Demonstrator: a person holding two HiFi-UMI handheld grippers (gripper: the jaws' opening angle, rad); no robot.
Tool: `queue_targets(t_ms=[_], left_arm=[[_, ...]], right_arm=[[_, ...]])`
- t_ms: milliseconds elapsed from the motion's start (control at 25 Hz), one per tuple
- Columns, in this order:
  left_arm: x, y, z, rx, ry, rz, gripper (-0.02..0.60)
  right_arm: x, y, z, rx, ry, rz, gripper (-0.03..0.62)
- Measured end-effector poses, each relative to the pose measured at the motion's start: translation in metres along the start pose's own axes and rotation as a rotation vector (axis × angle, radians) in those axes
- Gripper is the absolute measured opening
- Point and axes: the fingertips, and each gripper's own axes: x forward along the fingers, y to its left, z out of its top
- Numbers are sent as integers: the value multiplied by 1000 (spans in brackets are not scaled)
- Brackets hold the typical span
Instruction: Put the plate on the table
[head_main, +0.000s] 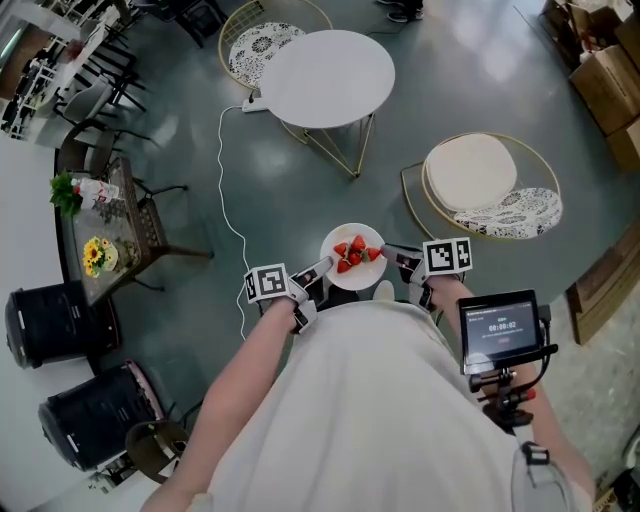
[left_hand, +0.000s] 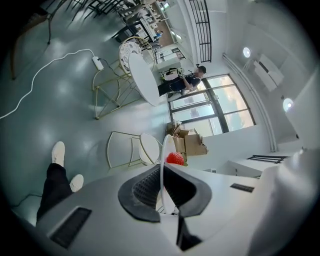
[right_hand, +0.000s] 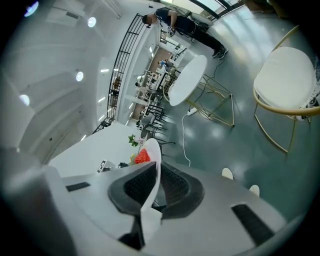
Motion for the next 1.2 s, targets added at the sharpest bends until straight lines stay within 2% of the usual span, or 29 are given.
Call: queue_targets(t_ms=[200, 400, 640, 880, 1200], left_arm=[[-8, 9, 12, -54, 10, -44, 14], [-13, 20, 32, -71, 35, -70, 12], [-10, 26, 73, -18, 36, -48, 14], [-9, 29, 113, 27, 35, -39, 14], [-39, 55, 176, -20, 62, -79, 14]], right_arm=[[19, 4, 11, 18, 18, 44, 26], [44, 6, 26, 5, 44, 40, 26], [68, 3, 53, 0, 40, -42, 26], [90, 7, 82, -7, 9, -89, 26], [156, 25, 111, -59, -2, -124, 26]])
